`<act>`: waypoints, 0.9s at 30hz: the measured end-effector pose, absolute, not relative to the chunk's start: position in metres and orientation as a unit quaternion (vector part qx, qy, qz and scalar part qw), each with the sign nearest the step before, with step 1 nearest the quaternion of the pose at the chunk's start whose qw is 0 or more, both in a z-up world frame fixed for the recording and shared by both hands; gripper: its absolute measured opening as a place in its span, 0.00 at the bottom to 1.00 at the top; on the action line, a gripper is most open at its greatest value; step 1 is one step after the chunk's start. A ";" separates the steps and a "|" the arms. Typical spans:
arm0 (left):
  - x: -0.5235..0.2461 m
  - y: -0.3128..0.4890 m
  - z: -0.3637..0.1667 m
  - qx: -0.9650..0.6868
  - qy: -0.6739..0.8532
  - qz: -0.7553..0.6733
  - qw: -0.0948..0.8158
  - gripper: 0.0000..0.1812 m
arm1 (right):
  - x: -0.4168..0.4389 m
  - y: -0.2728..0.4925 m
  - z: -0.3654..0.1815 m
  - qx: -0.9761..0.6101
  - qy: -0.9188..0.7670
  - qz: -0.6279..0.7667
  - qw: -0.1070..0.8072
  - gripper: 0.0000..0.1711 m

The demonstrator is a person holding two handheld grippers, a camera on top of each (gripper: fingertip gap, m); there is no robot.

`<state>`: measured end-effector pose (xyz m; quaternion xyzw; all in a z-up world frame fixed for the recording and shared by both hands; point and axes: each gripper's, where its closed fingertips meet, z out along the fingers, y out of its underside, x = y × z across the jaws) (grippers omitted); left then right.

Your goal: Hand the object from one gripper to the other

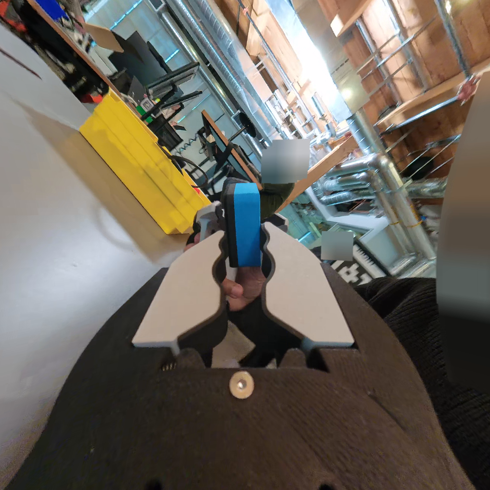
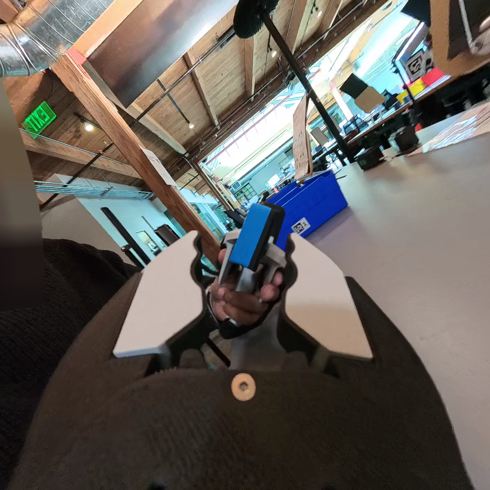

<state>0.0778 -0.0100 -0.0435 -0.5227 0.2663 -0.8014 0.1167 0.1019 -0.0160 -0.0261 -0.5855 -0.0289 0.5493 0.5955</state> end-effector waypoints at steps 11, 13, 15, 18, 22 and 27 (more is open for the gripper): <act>0.083 -0.016 -0.064 -0.544 0.173 -0.815 -0.104 0.13 | 0.096 -0.015 -0.040 -0.635 -0.233 0.279 0.682 0.47; 0.083 -0.021 -0.066 -0.550 0.193 -0.805 -0.109 0.13 | 0.094 -0.016 -0.045 -0.645 -0.255 0.263 0.671 0.46; 0.083 -0.025 -0.068 -0.550 0.206 -0.801 -0.120 0.13 | 0.091 -0.019 -0.049 -0.647 -0.277 0.256 0.663 0.44; 0.083 -0.027 -0.071 -0.549 0.203 -0.799 -0.139 0.13 | 0.083 -0.023 -0.060 -0.657 -0.319 0.241 0.639 0.40; 0.083 -0.031 -0.075 -0.552 0.208 -0.792 -0.157 0.13 | 0.084 -0.020 -0.068 -0.670 -0.342 0.183 0.633 0.32; 0.084 -0.031 -0.073 -0.547 0.212 -0.797 -0.145 0.13 | 0.085 -0.020 -0.066 -0.679 -0.328 0.191 0.629 0.32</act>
